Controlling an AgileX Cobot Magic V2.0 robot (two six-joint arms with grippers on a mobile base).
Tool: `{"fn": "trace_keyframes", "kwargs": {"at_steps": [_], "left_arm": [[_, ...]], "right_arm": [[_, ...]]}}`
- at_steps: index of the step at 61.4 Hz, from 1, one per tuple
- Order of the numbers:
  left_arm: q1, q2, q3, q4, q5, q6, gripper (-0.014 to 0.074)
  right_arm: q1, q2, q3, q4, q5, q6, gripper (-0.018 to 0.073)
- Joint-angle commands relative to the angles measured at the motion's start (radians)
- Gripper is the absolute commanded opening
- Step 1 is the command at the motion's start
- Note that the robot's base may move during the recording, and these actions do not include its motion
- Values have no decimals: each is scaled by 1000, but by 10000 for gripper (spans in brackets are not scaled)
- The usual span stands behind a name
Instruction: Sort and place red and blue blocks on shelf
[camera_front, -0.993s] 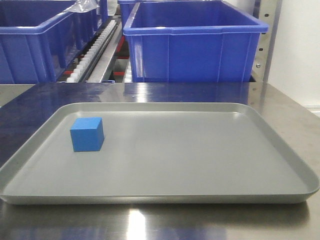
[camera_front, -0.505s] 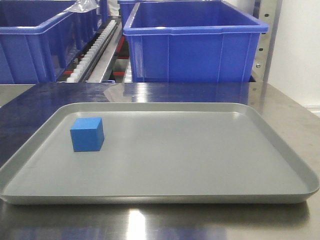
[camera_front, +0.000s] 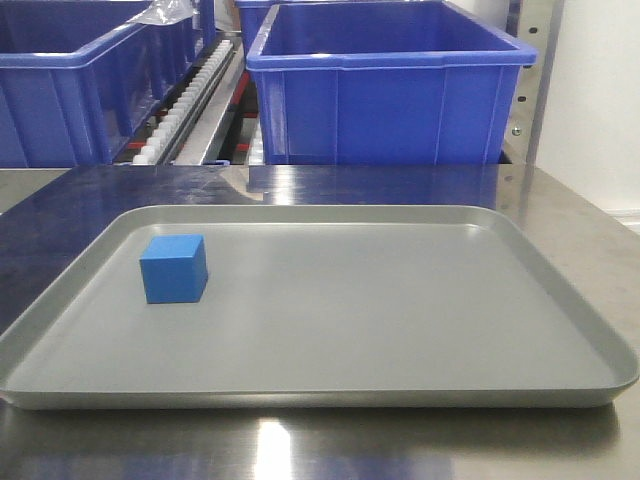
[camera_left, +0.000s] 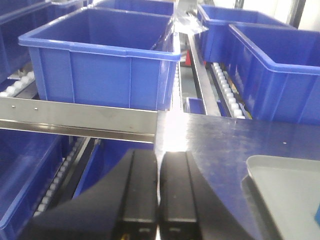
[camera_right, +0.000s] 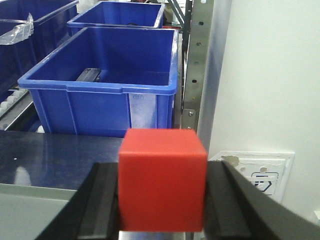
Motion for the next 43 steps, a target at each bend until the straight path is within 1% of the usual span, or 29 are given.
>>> {"fn": "trace_keyframes", "kwargs": {"at_steps": [1,7,14,18,22,26,35,43], "left_arm": [[-1,58,-106,-3,-15,-11,122],[-1,141,-195,-3,91,-11,122],[-1,244,-286,-5,148,-11,122],[-1,304,-341,-14,187,-27,122],[-1,373,-387,-15,236,-67,122],[-1,443,-441,-16,316,-101,122],[-1,586,-538,-18,517,-106,122],[-3,697,-600,-20,635,-108,122]], "right_arm": [[-6,4,-28,2,-90,-9,68],[-6,4,-28,2,-89,-9,68],[-6,4,-28,2,-89,-9,68],[-6,4,-28,2,-89,-9,68],[-6,4,-28,2,-89,-9,68],[-6,4,-28,2,-89,-9,68],[-6,4,-28,2,-89,-9,68],[-6,4,-28,2,-89,-9,68]]}}
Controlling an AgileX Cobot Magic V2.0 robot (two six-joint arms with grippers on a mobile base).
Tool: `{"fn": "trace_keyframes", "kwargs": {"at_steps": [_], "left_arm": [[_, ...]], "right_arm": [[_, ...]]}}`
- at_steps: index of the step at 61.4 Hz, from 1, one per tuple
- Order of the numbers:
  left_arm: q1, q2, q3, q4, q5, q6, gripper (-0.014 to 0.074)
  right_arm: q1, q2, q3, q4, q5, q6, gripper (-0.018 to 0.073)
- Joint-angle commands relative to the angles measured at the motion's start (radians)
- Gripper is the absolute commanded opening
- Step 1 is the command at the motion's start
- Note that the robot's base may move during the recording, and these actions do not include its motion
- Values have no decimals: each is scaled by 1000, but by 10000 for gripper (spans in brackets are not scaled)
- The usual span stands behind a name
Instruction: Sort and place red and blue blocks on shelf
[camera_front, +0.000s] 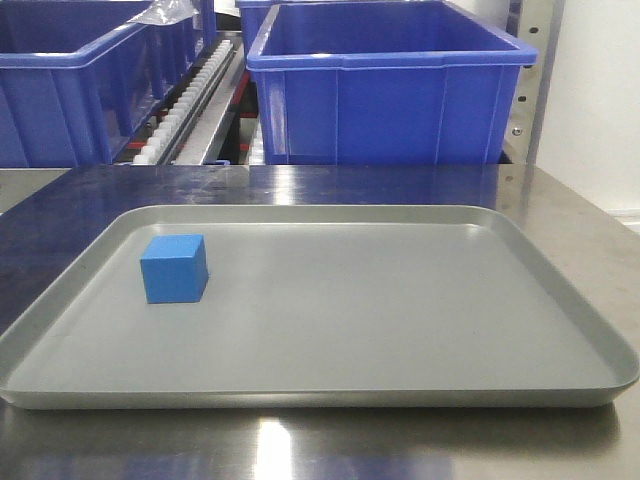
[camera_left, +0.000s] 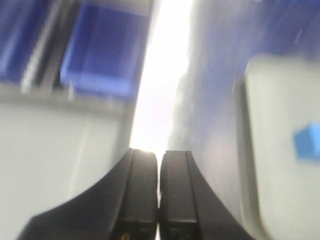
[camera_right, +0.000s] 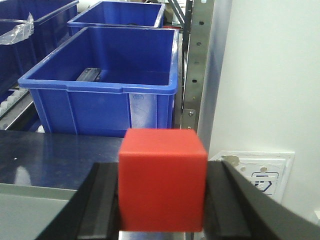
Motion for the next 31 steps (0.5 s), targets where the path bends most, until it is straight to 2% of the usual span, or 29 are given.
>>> {"fn": "trace_keyframes", "kwargs": {"at_steps": [1,7,21,26,31], "left_arm": [[-3,65,-69,-13,12,-15,122],[-33,128,-96,-13,45,-21,122],[-191,249,-148,-13,51,-23,122],[-231,298,-174,-13,51,-30,122],[-261,353,-210,-13,51,-77,123]], "right_arm": [[-6,4,-28,2,-89,-9,68],[-6,4,-28,2,-89,-9,68],[-6,4,-28,2,-89,-9,68],[-6,4,-28,2,-89,-9,68],[-6,4,-28,2,-89,-9,68]]}}
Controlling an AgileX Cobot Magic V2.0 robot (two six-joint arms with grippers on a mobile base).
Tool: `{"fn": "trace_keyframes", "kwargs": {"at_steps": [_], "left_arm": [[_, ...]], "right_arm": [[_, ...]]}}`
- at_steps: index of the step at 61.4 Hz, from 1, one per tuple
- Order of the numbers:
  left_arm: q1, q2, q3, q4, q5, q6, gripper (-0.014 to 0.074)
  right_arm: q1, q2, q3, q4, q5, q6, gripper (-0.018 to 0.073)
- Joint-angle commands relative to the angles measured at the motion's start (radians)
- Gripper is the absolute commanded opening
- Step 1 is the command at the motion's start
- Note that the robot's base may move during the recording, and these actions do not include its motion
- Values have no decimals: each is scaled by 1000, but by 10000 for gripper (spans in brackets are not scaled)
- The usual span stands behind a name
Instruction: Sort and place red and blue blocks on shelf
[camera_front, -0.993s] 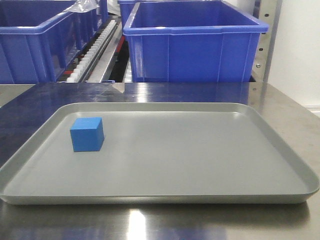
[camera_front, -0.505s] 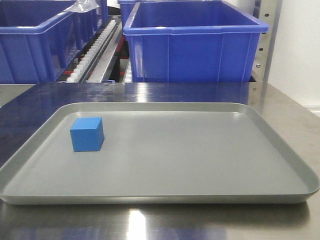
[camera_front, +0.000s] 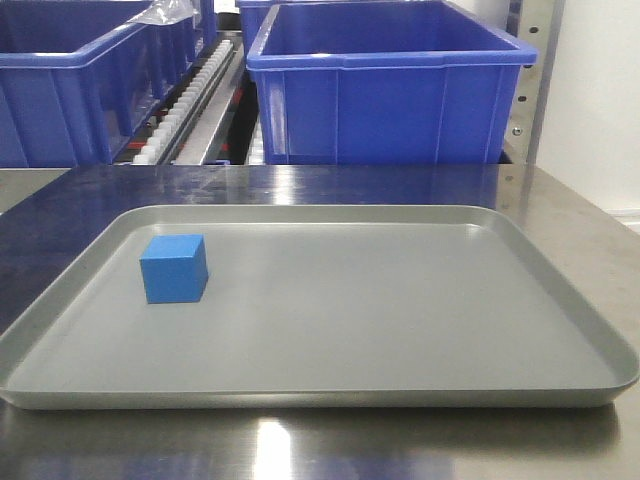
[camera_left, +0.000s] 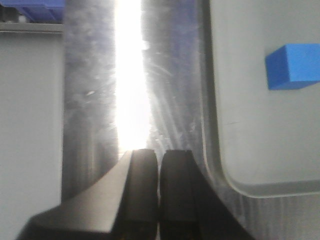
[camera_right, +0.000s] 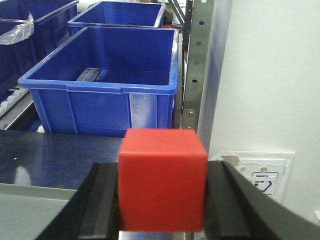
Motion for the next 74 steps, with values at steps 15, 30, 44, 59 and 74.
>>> {"fn": "trace_keyframes", "kwargs": {"at_steps": [15,30,44,59,74], "left_arm": [[-124,206,-185,83,-7,-230,302],[-240,347,-351,129,67,-420,623],[-329,493,-538,125,194,-504,619],[-364,639,-719,125,317,-553,619],[-369,737,-825,125,345,-575,619]], "right_arm": [[-6,4,-28,2,-89,-9,68],[-6,4,-28,2,-89,-9,68],[-6,4,-28,2,-89,-9,68],[-6,4,-28,2,-89,-9,68],[-6,4,-28,2,-89,-9,68]]}}
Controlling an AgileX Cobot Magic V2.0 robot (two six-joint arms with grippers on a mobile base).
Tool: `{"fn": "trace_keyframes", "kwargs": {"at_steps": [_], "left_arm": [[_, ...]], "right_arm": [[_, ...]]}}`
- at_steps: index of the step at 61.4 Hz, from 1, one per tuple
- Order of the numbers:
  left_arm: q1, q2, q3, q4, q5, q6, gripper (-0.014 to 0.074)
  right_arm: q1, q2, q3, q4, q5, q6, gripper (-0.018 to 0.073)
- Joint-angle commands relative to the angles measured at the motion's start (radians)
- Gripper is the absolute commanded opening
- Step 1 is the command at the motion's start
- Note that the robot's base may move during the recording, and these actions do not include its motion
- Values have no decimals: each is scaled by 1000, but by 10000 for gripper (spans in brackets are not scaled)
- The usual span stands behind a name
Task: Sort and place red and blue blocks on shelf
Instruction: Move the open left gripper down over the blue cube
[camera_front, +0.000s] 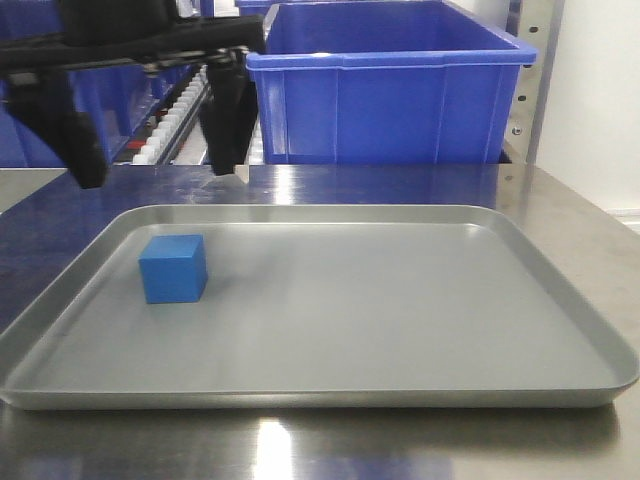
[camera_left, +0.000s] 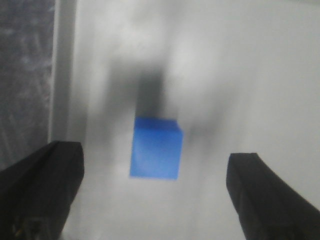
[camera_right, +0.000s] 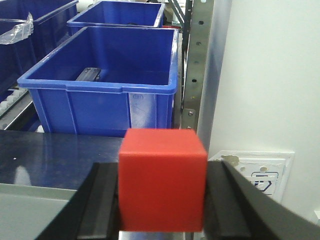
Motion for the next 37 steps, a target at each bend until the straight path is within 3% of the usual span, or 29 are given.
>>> {"fn": "trace_keyframes", "kwargs": {"at_steps": [1,31,37], "left_arm": [[-7,-21,-53,2,18,-15,619],[-55,14,-56,46,28,-24,619],[-55,14,-56,87,12,-24,619]], "right_arm": [[-6,4,-28,2,-89,-9,68],[-6,4,-28,2,-88,-9,68],[-6,4,-28,2,-88,-9,68]]}}
